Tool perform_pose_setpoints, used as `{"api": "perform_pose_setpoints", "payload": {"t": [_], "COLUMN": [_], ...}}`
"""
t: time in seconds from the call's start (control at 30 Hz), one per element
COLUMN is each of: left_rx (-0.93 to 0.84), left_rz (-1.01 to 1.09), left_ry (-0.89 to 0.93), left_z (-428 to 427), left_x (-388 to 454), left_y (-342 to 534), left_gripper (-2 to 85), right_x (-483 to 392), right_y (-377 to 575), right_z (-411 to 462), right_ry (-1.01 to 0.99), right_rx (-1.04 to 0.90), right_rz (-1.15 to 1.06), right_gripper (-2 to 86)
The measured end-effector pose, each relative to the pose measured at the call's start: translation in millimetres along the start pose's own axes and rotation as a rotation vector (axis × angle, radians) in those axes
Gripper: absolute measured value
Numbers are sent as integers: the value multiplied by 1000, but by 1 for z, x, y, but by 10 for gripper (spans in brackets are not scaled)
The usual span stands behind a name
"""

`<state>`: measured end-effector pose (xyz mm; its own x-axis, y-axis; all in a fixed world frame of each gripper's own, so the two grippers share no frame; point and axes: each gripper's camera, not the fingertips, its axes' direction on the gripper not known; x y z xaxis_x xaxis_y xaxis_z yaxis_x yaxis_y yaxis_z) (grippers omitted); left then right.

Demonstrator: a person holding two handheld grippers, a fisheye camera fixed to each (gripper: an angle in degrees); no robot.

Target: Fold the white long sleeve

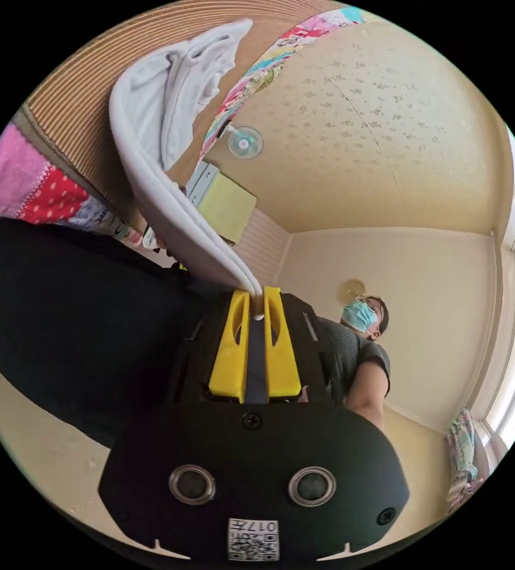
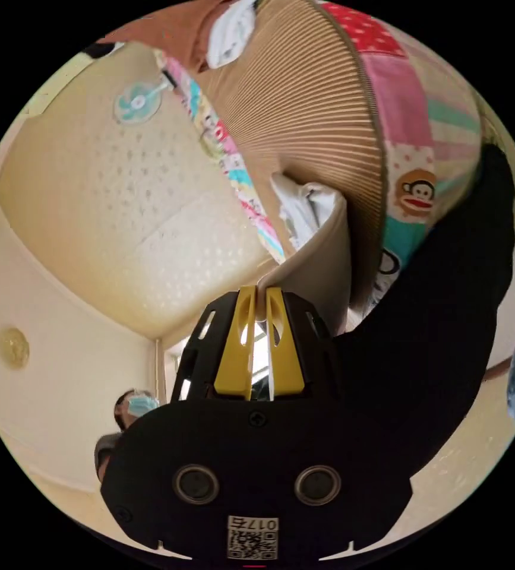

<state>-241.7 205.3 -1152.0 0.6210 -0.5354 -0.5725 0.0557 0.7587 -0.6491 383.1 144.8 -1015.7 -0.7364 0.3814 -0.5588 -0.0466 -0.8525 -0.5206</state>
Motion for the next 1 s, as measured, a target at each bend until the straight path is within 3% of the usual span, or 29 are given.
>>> {"api": "perform_pose_setpoints", "payload": {"t": [0.13,0.27,0.43,0.57,0.63,0.83,1.0], "left_rx": [135,195,345,580,665,460,225], "left_rz": [30,119,246,328,214,-13,-15], "left_ry": [-73,-116,-88,-107,-232,-690,-796], "left_z": [-1,19,36,21,3,-17,11], "left_x": [22,66,108,102,66,-31,-80], "left_y": [-92,-188,-305,-313,-302,-295,-339], "left_gripper": [44,45,65,101,120,196,206], "right_x": [-12,-101,-177,-204,-191,-81,-10], "right_y": [-69,-144,-196,-207,-206,-194,-155], "right_z": [46,145,250,284,284,240,146], "right_ry": [100,253,200,140,127,295,270], "right_rx": [93,23,20,132,142,-3,161], "right_rz": [127,-43,-149,-255,-245,-67,121], "right_gripper": [28,32,51,116,123,124,115]}}
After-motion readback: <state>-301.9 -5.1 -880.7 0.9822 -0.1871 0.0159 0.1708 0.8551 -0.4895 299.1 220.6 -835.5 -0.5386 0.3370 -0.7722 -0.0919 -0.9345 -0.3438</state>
